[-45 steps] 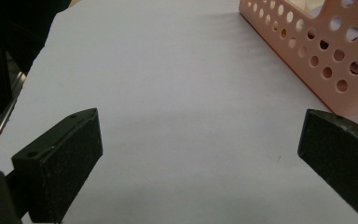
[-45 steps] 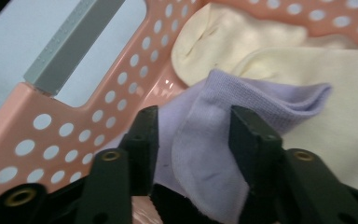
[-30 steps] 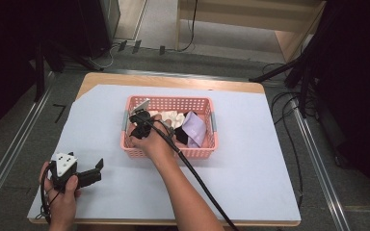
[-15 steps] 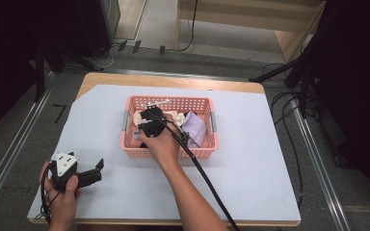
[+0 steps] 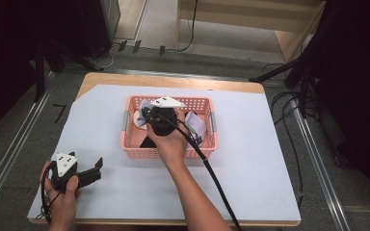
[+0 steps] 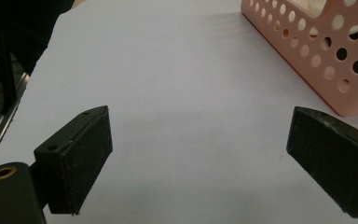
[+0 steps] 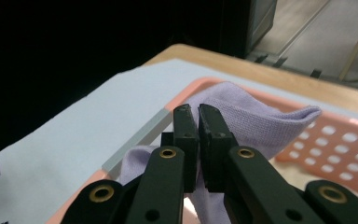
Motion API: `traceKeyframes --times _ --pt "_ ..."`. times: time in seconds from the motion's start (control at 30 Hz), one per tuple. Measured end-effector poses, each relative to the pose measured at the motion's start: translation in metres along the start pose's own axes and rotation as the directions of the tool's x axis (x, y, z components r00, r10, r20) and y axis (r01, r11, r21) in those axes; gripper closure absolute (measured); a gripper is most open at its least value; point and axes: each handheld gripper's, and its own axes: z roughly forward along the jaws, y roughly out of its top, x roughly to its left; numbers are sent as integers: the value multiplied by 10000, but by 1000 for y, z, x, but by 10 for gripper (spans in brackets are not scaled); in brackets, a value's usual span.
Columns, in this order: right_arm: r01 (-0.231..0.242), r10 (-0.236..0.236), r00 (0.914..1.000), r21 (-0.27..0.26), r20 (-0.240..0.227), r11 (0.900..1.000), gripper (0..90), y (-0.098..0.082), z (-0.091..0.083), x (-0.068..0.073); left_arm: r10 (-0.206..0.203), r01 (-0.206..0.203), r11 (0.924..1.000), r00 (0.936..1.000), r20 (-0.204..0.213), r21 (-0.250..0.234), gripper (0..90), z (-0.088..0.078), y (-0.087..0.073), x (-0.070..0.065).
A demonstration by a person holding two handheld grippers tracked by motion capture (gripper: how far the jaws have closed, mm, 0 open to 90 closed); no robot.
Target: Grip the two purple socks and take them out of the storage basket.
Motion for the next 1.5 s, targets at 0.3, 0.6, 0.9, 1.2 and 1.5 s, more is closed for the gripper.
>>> traceKeyframes --times 0.3,0.6,0.9,1.2,1.5 --pt "598 -514 9964 -1281 680 9900 875 6 -17 -4 -72 72 9999 10000 -29 -121 76 0 0 1" --pt "1262 -926 9852 -2450 1442 9613 876 10 -38 -16 -137 136 9998 9999 -44 -174 76 0 -1 0" --pt "1549 -740 9595 -2895 2719 9445 874 6 -72 -60 -88 88 9999 10000 -41 -128 76 0 -1 1" --pt "1210 -4 9141 -2718 4055 9547 873 -14 -111 -116 -93 92 9999 9999 -65 -112 76 0 0 0" --pt "568 431 8741 -1900 4839 9801 871 -52 -129 -161 -104 103 9999 9999 -67 -96 76 0 0 0"
